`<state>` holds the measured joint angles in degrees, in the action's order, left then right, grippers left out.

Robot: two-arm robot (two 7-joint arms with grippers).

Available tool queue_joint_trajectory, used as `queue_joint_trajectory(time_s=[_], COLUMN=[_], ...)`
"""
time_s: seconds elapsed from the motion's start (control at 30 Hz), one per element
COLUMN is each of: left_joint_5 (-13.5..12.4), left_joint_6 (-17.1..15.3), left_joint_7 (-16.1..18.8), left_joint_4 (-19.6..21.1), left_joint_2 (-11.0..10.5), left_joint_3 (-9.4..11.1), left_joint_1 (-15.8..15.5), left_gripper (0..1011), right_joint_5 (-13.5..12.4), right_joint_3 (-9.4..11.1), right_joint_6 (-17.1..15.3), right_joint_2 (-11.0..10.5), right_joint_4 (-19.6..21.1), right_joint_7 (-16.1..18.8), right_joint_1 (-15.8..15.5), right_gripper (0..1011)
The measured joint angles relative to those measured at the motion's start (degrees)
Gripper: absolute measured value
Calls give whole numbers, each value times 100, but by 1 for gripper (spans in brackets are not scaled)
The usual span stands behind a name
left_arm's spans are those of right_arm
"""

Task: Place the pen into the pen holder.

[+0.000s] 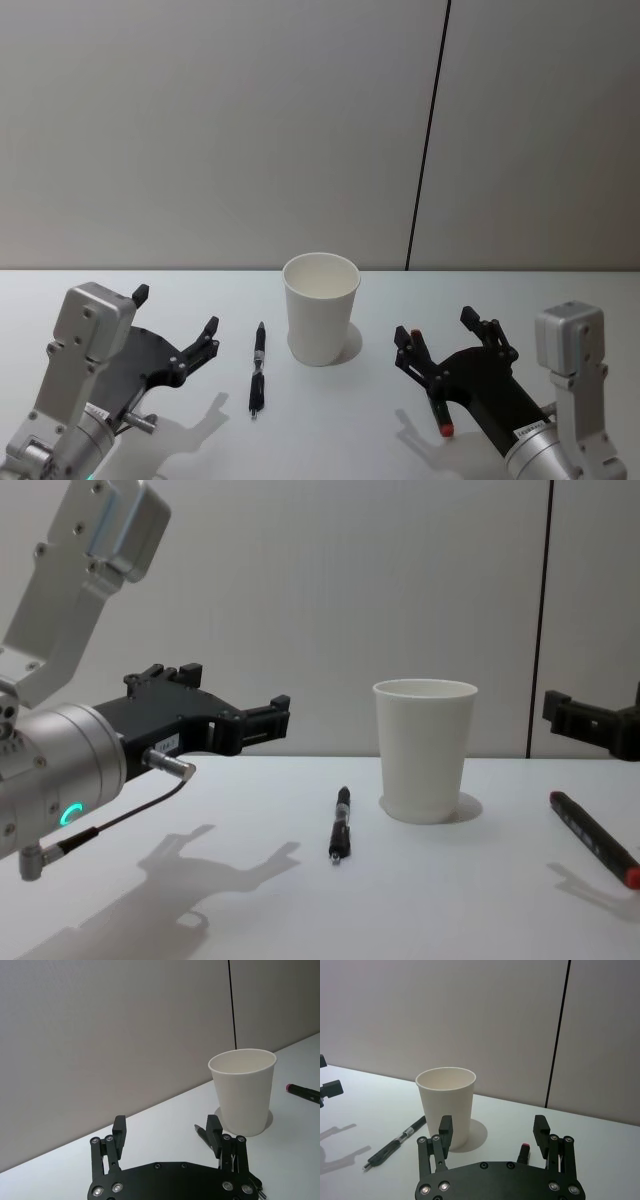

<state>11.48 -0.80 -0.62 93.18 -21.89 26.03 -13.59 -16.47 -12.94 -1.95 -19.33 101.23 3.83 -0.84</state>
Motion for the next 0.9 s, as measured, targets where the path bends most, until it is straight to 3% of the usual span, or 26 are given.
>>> queue_joint_trajectory(time_s=[0.9], left_joint_5=[1], left_joint_6=[0], left_joint_7=[0], left_joint_4=[0], left_joint_2=[0], left_joint_3=[0], left_joint_1=[0], left_gripper=[1003], right_joint_5=[0], right_joint_3=[0], right_joint_6=[0], right_joint_2=[0], right_joint_4=[0], right_joint_7=[0], right_joint_1=[0], right_gripper=[1001])
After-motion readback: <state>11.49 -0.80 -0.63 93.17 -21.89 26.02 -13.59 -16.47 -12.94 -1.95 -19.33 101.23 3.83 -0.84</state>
